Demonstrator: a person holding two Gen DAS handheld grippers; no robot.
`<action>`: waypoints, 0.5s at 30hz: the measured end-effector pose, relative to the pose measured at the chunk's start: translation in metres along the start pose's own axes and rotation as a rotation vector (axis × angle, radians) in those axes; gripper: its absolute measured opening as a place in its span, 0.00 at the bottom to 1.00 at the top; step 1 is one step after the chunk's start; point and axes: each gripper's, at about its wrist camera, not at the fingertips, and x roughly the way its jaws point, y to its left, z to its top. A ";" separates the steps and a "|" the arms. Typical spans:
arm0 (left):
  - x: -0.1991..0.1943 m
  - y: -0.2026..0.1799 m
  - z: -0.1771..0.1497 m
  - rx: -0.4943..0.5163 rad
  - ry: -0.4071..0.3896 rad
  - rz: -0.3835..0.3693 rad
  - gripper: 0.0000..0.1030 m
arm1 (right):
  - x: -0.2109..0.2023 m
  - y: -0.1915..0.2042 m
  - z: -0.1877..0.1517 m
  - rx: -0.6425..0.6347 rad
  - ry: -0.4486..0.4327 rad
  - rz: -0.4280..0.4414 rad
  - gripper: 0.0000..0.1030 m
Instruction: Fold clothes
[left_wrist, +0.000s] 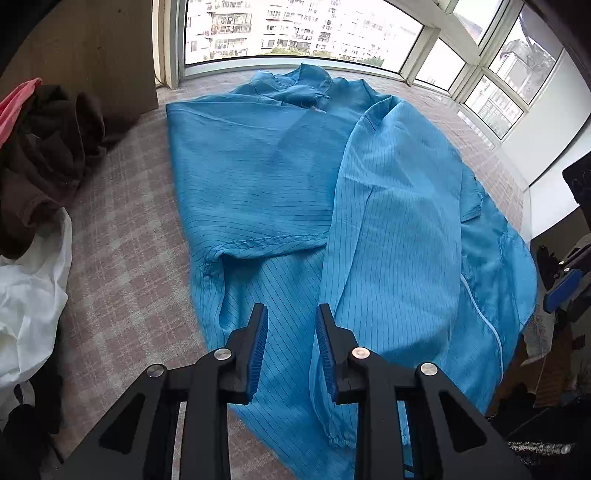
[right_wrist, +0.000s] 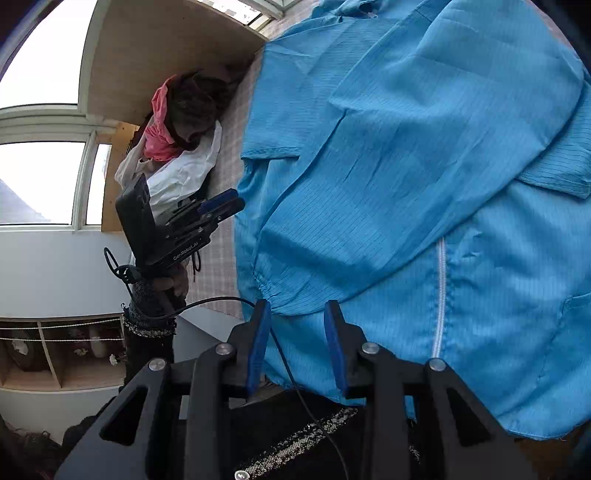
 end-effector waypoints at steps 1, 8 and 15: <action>0.003 -0.004 -0.004 -0.005 0.011 -0.023 0.28 | -0.012 -0.024 0.007 0.035 -0.051 -0.065 0.30; 0.026 -0.034 -0.028 -0.010 0.096 -0.050 0.38 | -0.054 -0.158 0.073 0.238 -0.224 -0.227 0.31; 0.019 -0.055 0.048 0.010 0.014 -0.050 0.40 | -0.060 -0.179 0.122 0.150 -0.252 -0.284 0.31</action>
